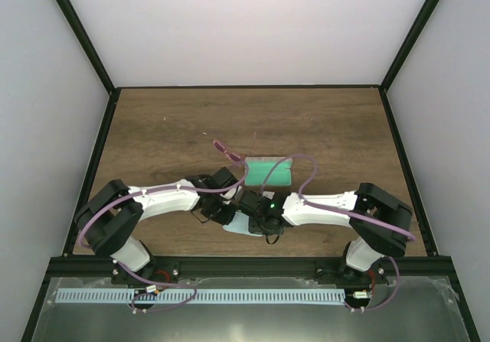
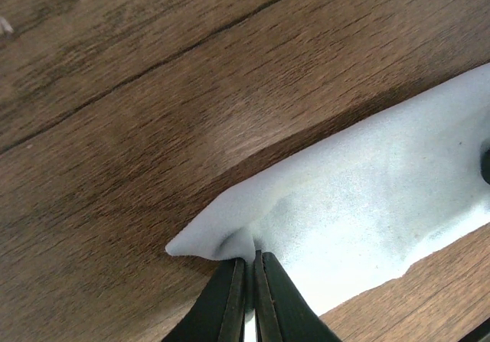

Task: Organize the sunglasses
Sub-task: Pick up the glasses cleaning cloth from the center of the board.

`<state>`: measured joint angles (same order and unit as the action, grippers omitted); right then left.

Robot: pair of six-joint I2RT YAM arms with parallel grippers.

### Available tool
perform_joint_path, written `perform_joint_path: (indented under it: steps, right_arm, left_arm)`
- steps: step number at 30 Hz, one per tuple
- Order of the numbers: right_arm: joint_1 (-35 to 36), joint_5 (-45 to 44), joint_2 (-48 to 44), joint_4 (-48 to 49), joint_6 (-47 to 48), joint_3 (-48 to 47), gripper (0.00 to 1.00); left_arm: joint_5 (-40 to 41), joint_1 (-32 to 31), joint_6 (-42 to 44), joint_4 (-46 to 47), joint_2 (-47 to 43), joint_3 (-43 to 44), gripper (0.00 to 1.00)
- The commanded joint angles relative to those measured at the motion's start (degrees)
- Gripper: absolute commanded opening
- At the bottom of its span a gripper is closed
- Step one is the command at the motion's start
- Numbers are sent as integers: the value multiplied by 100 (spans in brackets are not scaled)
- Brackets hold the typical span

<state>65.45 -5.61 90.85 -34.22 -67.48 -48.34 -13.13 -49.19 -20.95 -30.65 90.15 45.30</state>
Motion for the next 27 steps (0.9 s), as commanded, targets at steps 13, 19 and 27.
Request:
perform_joint_path:
  steps: [13, 19, 27]
  right_arm:
    - [-221, -356, -526, -366, 215, -393, 1]
    - [-454, -416, -733, -460, 447, -484, 1]
    - [-981, -411, -950, -532, 1099, -688, 1]
  left_arm:
    - [-138, -15, 28, -378, 120, 693, 4]
    - [-69, -3, 38, -452, 215, 1109, 4]
    - [-15, 47, 73, -582, 524, 1762, 4]
